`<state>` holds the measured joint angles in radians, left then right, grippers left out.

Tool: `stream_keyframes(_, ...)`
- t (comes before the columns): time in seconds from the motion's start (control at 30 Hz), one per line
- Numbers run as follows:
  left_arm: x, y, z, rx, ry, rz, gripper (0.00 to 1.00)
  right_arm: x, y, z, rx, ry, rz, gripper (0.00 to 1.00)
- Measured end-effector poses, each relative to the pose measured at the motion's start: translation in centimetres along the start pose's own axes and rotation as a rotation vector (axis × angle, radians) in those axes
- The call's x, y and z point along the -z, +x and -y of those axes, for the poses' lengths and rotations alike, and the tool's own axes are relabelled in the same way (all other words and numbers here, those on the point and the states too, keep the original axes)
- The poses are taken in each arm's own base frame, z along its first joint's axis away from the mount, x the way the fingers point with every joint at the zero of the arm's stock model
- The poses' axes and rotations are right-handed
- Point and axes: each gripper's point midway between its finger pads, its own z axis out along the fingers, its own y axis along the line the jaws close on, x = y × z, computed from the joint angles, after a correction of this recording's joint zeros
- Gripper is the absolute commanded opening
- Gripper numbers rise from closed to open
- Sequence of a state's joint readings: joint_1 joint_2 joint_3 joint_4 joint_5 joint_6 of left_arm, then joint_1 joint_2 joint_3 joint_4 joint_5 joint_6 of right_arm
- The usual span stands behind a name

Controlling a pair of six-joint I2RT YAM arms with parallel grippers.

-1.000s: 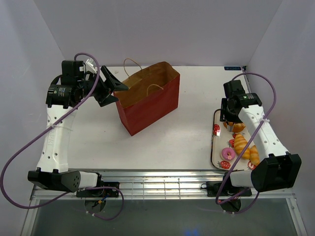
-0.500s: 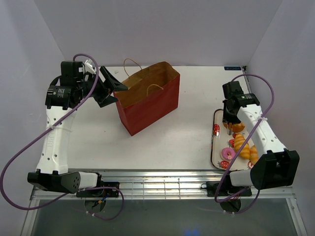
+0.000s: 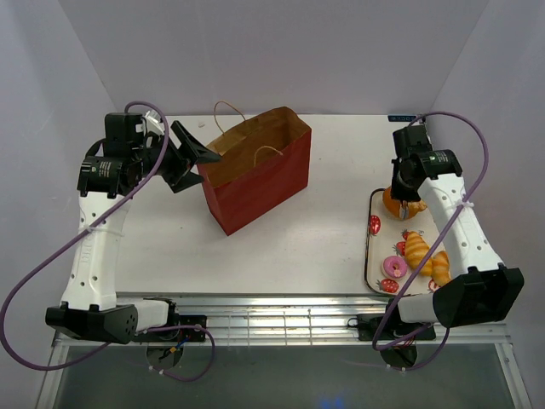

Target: Place the fake bread into the paper bag

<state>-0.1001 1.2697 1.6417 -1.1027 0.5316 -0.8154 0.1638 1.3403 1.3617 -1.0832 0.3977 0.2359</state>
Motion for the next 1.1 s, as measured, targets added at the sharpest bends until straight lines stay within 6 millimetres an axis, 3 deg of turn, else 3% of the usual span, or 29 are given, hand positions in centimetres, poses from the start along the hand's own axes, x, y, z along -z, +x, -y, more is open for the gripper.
stream_keyframes(0.27, 0.6, 0.5, -0.2, 0.026, 0.0, 0.016, 0.85, 5.3, -4.7, -0.9, -0.06, -0.121, 0.128, 0.08)
stream_keyframes(0.63, 2.1, 1.2, -0.3, 0.06, 0.013, 0.076, 0.84, 17.4, -12.0, -7.4, -0.083, -0.673, 0.425, 0.08)
stream_keyframes(0.9, 2.8, 2.1, -0.9, 0.102, 0.015, 0.101, 0.84, 24.7, -13.7, -11.0, -0.043, -1.031, 0.572, 0.08)
stream_keyframes(1.1, 3.5, 2.7, -1.0, 0.132, 0.024, 0.116, 0.83, 28.2, -14.0, -14.0, 0.003, -1.219, 0.608, 0.08)
